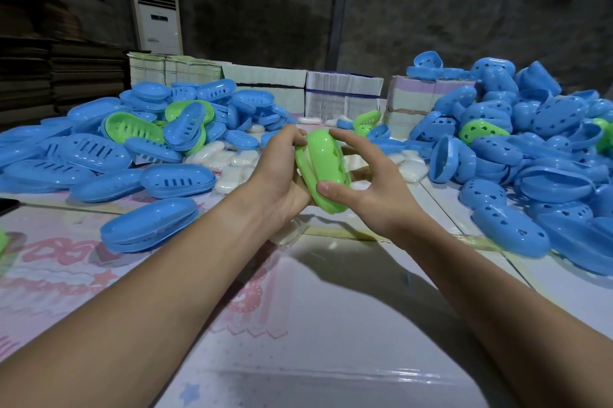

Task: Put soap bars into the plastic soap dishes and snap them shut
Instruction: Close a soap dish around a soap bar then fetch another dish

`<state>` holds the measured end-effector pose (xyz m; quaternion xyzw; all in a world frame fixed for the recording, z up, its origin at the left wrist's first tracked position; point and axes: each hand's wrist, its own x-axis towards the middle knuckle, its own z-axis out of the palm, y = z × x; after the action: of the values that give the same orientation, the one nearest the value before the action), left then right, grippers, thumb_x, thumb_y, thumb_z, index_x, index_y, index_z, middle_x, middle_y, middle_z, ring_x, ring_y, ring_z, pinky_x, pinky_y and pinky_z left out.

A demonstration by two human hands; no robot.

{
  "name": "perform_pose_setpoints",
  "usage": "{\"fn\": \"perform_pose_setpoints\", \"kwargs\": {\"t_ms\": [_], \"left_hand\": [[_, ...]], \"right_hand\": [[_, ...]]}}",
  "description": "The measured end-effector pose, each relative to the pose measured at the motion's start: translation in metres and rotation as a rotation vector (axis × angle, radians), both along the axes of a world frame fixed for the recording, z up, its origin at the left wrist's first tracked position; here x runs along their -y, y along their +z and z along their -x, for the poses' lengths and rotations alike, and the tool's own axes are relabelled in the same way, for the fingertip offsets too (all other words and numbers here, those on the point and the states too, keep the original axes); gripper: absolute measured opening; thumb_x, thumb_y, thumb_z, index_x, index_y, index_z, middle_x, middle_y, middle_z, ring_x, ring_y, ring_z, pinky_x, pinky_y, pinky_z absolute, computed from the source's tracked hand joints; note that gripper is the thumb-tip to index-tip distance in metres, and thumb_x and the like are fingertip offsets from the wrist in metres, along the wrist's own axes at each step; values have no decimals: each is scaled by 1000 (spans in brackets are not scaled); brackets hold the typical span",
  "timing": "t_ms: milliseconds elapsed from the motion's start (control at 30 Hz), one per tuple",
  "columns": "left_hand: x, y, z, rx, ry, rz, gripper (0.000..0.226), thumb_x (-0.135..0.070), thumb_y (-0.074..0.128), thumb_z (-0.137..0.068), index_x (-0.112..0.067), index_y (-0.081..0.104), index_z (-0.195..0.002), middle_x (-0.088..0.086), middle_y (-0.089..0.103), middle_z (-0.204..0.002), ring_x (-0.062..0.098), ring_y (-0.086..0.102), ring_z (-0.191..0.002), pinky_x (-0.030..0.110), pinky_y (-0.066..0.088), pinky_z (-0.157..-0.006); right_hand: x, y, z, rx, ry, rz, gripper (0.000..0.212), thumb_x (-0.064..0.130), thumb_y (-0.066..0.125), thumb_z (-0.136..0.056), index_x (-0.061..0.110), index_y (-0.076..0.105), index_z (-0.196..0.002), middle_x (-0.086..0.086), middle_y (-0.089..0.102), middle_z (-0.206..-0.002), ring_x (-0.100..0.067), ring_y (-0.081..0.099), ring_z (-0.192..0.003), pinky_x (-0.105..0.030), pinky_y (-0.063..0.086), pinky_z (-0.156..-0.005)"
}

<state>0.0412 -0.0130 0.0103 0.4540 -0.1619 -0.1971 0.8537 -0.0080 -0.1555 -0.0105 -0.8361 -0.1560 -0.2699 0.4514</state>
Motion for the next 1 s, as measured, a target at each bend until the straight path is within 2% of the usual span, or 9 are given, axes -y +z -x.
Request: {"fn": "perform_pose_setpoints", "kwargs": {"t_ms": [167, 300, 400, 500, 633, 767, 867, 933, 1000], "left_hand": [[-1, 3, 5, -8, 34, 53, 55, -13, 35, -92, -20, 71, -51, 12, 75, -82, 36, 73, -84, 65, 51, -93], [8, 4, 14, -38, 66, 149, 14, -16, 44, -104, -17, 58, -108, 19, 63, -114, 38, 62, -106, 68, 42, -105], [14, 2, 16, 4, -38, 194, 17, -26, 39, -110, -24, 47, -124, 28, 54, -137, 44, 53, -129, 67, 32, -114], [14, 1, 14, 25, -44, 169, 24, -27, 36, -111, -23, 48, -131, 20, 57, -134, 43, 51, -134, 66, 33, -114], [13, -3, 9, 119, 34, -3, 36, -33, 37, -110, -28, 45, -145, 13, 63, -136, 38, 62, -123, 64, 46, -104], [7, -8, 4, 162, 38, -84, 33, -41, 51, -104, -38, 54, -137, 1, 76, -109, 24, 74, -97, 55, 59, -88], [4, -12, 1, 165, 36, -126, 29, -43, 58, -99, -38, 60, -128, -4, 78, -95, 16, 75, -82, 45, 62, -72], [2, -13, 2, 151, 36, -135, 28, -39, 62, -97, -36, 62, -125, -3, 78, -91, 14, 76, -78, 42, 61, -66], [2, -13, 3, 158, 53, -147, 29, -37, 63, -96, -35, 62, -125, -3, 79, -88, 14, 76, -76, 39, 60, -61]], "right_hand": [[0, 1, -1, 23, -3, -11, 69, 24, 83, -77, 45, 51, -135, 13, 53, -136, 1, 49, -121, -22, 46, -95], [3, 3, 0, 39, -4, -58, 68, 25, 83, -78, 46, 50, -134, 14, 53, -133, -6, 54, -117, -23, 49, -89], [4, 5, 1, 51, -23, -129, 66, 25, 83, -78, 47, 52, -132, 11, 54, -130, -10, 56, -113, -25, 53, -86], [4, 6, 1, 52, -20, -175, 67, 23, 83, -79, 41, 52, -135, 6, 54, -131, -1, 58, -107, -17, 53, -76], [4, 5, 2, 20, -17, -199, 67, 23, 83, -79, 39, 52, -136, 2, 55, -126, -6, 64, -89, -17, 53, -66], [6, 5, 2, 1, 1, -214, 65, 28, 82, -80, 40, 53, -136, 8, 58, -119, -1, 67, -79, -18, 54, -64], [10, 5, 1, -62, 16, -227, 63, 33, 82, -78, 45, 54, -134, 11, 61, -115, -7, 70, -81, -31, 60, -71], [14, 6, -1, -123, 25, -214, 64, 37, 83, -75, 47, 56, -132, 8, 63, -118, -15, 71, -88, -44, 61, -81], [16, 7, -1, -150, 42, -226, 66, 40, 83, -72, 47, 56, -133, 5, 64, -119, -21, 71, -92, -49, 59, -84]]}}
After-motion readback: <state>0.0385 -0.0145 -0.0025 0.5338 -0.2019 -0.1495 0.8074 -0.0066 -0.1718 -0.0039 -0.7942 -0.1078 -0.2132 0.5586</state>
